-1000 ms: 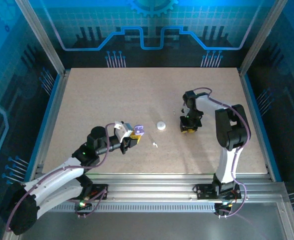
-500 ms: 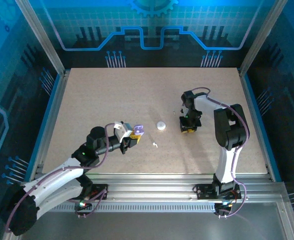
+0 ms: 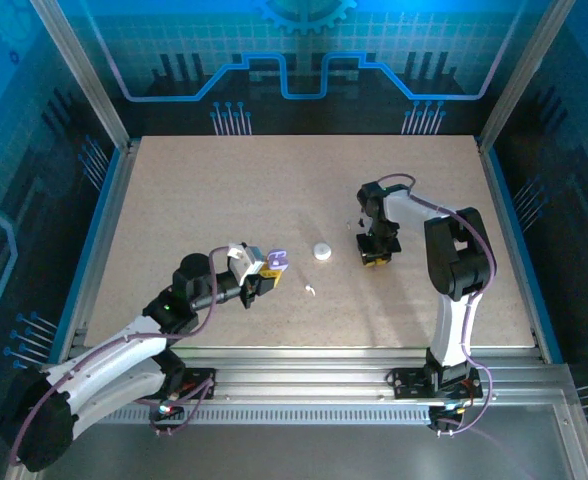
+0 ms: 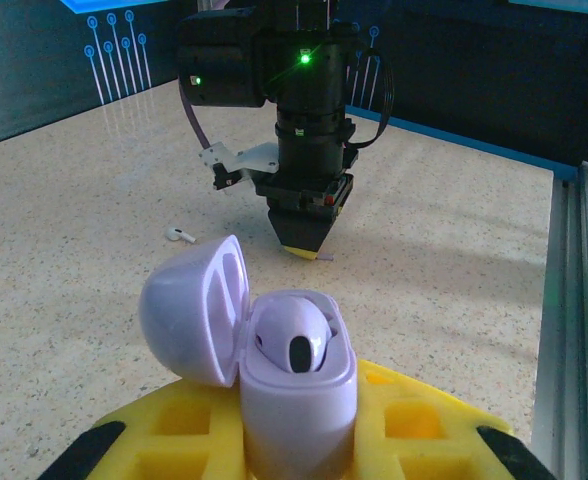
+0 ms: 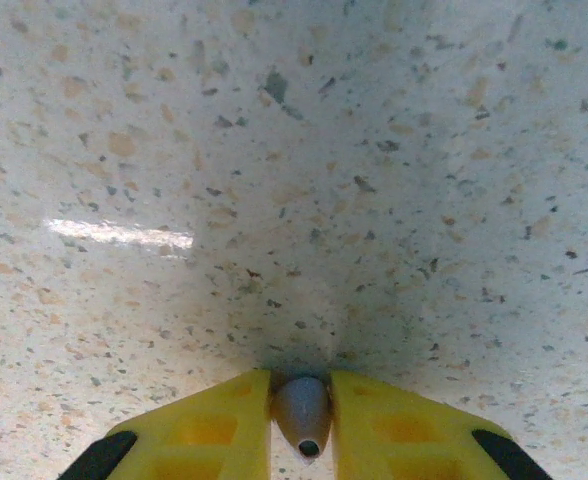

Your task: Insert the wireless bluetooth earbuds into the charging case

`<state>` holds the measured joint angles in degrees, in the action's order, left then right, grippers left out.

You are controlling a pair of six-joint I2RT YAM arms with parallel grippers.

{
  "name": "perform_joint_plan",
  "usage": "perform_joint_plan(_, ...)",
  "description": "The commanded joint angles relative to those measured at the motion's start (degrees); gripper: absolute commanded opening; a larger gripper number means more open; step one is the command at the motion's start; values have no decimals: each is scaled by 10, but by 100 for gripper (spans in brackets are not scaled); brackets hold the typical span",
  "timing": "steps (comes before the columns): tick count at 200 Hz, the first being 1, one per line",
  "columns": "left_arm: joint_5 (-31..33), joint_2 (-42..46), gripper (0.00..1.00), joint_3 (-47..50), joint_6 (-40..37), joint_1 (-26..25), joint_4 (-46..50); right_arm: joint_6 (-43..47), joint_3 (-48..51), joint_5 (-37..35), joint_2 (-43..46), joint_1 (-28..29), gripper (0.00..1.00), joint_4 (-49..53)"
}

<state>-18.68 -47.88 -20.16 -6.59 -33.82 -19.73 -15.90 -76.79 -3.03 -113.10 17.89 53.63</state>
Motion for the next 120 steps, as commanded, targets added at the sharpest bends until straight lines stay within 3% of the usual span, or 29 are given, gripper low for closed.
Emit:
perform_joint_plan(1, 11, 5, 5, -8, -10, -4, -7, -11, 3, -9, 20, 13, 19, 7)
perform_joint_plan(120, 20, -67, 5, -28, -4, -10, -41, -76, 82, 8, 189, 21, 17, -62)
